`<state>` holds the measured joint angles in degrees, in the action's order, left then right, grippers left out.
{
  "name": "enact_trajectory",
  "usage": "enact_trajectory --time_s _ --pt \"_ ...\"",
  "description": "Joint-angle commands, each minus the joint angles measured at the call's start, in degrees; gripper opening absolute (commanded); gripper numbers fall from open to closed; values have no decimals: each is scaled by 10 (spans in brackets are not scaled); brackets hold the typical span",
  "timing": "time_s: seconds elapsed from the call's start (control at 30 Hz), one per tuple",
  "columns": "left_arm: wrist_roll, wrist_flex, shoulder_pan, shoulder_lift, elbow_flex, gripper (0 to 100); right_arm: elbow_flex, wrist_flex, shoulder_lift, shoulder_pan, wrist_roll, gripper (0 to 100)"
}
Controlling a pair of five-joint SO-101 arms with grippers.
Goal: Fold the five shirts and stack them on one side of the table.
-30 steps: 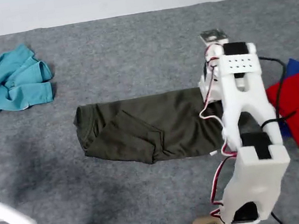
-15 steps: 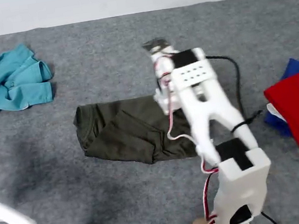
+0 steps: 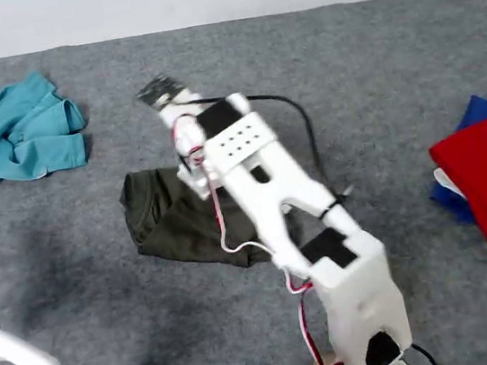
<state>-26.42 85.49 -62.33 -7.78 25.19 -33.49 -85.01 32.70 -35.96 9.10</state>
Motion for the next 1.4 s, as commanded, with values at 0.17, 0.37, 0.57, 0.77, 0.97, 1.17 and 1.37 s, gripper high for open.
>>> enact_trajectory --time_s 0.17,0.37,0.57,0.77,0.97,1.17,1.37 --pt "-4 3 3 -28 -19 4 -198 -38 108 -52 19 9" --pt "-4 3 0 -26 -16 4 -343 -92 180 -74 19 9" --pt "-4 -14 4 -24 -15 4 -423 -89 236 -85 19 9" --pt "-4 -18 4 -23 -15 4 -449 -67 266 -95 19 12" --pt "-4 -23 4 -23 -15 4 -448 -64 269 -116 25 187" --pt "-4 -23 4 -22 -15 4 -467 -66 253 -130 28 327" --pt "-4 -30 4 -22 -15 4 -510 -101 208 -129 28 324"
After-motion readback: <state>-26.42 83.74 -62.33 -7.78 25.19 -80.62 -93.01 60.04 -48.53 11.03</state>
